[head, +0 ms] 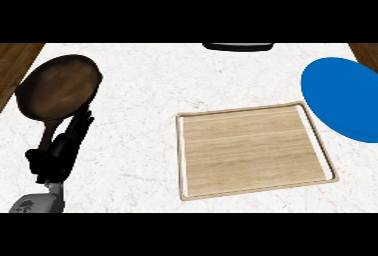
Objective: Pick the bell pepper from the tray and place it in the plate
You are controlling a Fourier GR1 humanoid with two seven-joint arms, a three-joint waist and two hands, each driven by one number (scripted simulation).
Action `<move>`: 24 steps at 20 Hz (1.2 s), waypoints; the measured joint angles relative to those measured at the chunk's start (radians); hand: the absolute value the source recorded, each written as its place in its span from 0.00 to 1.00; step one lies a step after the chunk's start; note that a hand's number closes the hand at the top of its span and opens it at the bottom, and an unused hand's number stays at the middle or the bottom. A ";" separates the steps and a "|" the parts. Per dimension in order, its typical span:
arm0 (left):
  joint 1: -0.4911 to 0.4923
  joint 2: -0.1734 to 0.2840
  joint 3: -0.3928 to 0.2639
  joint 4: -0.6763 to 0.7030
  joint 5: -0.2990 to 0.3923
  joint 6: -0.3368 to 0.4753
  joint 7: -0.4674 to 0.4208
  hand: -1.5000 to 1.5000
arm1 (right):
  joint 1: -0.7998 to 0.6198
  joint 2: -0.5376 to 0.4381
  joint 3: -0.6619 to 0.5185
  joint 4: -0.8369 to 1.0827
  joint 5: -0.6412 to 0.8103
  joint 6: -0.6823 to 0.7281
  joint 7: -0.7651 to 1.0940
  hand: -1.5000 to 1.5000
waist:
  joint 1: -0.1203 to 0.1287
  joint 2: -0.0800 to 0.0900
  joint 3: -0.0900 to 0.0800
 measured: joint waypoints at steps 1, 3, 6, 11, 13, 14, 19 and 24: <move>0.004 -0.002 0.001 -0.001 -0.001 0.000 -0.003 0.50 | -0.019 0.020 0.009 0.008 0.007 -0.008 0.008 1.00 | 0.000 0.000 0.000; 0.004 -0.019 -0.007 0.015 -0.015 0.010 -0.019 0.50 | -0.057 0.056 0.028 0.023 0.025 -0.026 0.023 1.00 | -0.001 0.001 0.000; -0.010 -0.022 -0.005 0.024 -0.019 0.007 -0.019 0.50 | -0.112 0.109 0.052 0.056 0.052 -0.065 0.052 1.00 | 0.002 0.002 0.000; -0.009 -0.022 -0.002 0.008 -0.022 0.003 -0.006 0.50 | -0.180 0.177 0.064 0.119 0.075 -0.113 0.098 1.00 | 0.007 0.004 0.001; -0.015 -0.020 0.000 0.017 -0.024 0.000 -0.009 0.50 | -0.199 0.201 0.035 0.145 0.047 -0.116 0.128 0.00 | 0.005 0.004 0.001; -0.017 -0.021 0.001 0.013 -0.023 0.001 -0.001 0.50 | -0.207 0.217 0.025 0.157 0.038 -0.127 0.149 0.00 | 0.006 0.004 0.001; -0.036 -0.028 0.004 0.015 -0.029 0.006 0.013 0.50 | -0.248 0.256 0.018 0.207 0.038 -0.163 0.247 0.00 | 0.009 0.007 0.001; -0.020 -0.032 0.000 0.006 -0.038 0.005 0.003 0.50 | -0.253 0.268 -0.026 0.237 -0.007 -0.145 0.279 0.00 | 0.010 0.008 0.002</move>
